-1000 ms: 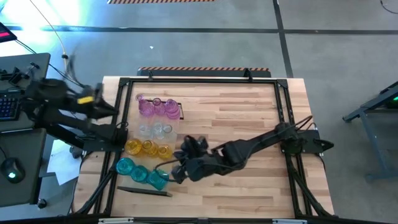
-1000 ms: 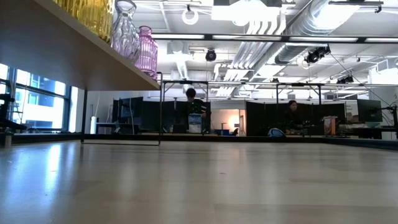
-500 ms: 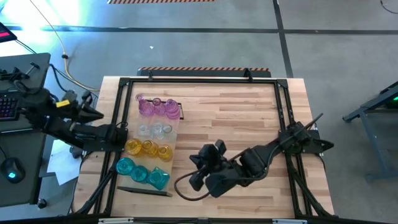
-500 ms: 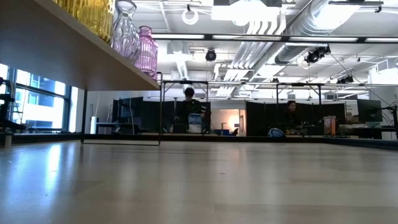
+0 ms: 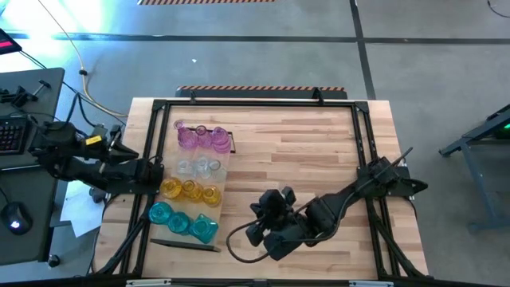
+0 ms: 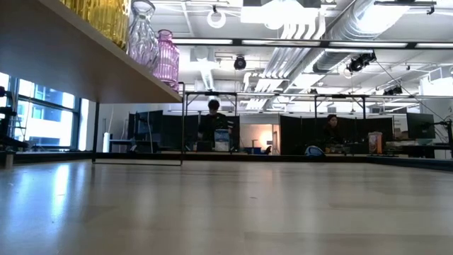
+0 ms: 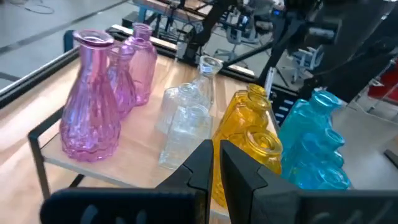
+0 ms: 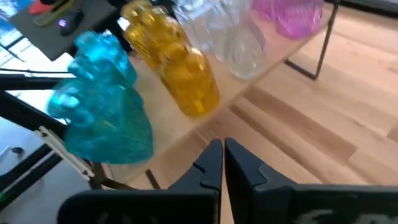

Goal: Sort vases onto shelf
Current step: Adjust the blue flower vase on the shelf

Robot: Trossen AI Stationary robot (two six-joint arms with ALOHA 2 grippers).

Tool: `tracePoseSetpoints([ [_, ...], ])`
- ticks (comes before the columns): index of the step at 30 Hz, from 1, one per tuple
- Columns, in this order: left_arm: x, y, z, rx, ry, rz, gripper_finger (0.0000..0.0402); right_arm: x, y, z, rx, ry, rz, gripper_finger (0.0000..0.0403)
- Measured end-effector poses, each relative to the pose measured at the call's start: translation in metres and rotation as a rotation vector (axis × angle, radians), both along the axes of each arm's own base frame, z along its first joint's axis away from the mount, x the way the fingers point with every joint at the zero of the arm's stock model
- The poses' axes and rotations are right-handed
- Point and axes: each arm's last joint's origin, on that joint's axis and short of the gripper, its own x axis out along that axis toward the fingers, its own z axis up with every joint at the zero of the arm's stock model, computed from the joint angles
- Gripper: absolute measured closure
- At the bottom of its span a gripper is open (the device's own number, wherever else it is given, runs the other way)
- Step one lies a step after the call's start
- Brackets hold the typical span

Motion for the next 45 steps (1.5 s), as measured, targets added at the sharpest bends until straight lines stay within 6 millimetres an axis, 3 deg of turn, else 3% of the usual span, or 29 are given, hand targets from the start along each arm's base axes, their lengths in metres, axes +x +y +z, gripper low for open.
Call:
tracePoseSetpoints([
  [8, 0.000, -0.004, -0.002, -0.002, 0.017, 0.037, 0.0381, 0.026, 0.019, -0.040, 0.197, -0.136, 0.112, 0.0403],
  [17, -0.001, -0.004, 0.000, -0.031, 0.009, 0.045, 0.0381, 0.047, 0.008, -0.069, 0.304, -0.251, 0.161, 0.0403],
  [33, -0.002, -0.003, 0.000, -0.022, 0.009, 0.072, 0.0381, 0.064, 0.005, -0.082, 0.375, -0.335, 0.256, 0.0403],
  [45, -0.002, -0.003, 0.000, -0.056, 0.009, 0.081, 0.0381, 0.078, -0.009, -0.084, 0.374, -0.370, 0.288, 0.0403],
])
